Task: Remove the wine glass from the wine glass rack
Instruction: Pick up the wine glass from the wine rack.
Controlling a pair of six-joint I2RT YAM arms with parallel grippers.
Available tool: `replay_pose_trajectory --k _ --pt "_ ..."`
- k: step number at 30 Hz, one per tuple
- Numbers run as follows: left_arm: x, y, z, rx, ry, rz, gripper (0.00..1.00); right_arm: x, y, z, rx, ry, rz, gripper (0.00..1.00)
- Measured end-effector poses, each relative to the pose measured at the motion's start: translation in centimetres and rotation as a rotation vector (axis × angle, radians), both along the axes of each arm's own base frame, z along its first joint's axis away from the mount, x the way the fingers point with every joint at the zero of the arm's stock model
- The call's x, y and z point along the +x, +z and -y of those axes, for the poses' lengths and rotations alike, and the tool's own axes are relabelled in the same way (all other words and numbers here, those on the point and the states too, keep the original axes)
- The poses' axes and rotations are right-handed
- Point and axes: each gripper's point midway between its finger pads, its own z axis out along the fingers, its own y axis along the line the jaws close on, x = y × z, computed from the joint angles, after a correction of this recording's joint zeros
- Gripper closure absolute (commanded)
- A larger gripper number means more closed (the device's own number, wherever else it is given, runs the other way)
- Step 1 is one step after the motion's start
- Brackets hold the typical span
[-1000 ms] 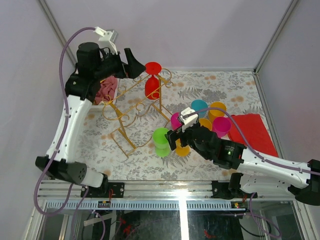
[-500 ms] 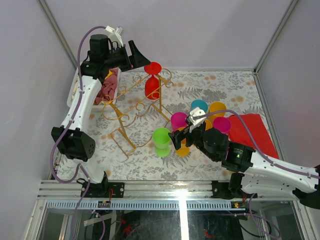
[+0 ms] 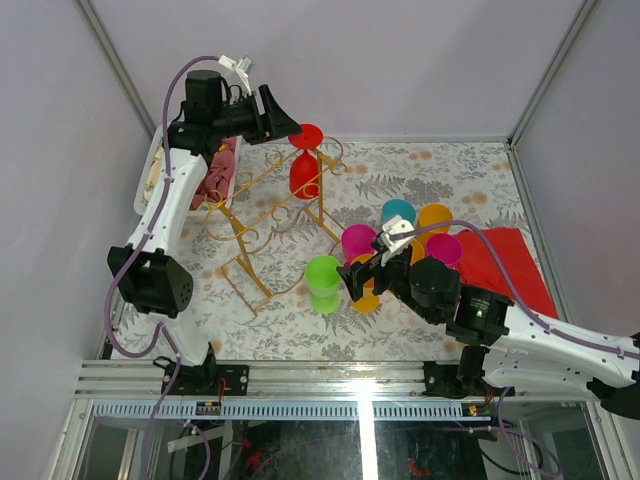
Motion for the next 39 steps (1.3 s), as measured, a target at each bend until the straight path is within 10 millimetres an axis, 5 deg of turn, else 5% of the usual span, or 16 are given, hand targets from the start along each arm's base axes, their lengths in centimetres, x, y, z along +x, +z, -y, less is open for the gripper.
replay_pose_trajectory --k 8,22,39 --pt "0.8 -2.0 0.3 -0.007 -0.018 -0.052 0.66 -0.4 0.8 0.5 0.051 0.009 0.015 0.01" --pt "0.8 -0.7 0.6 -0.051 -0.032 -0.034 0.97 -0.1 -1.0 -0.4 -0.003 0.011 -0.008 0.01" --pt "0.6 2.0 0.7 -0.151 0.017 -0.025 1.00 0.0 -1.2 -0.5 -0.010 0.011 -0.011 0.01"
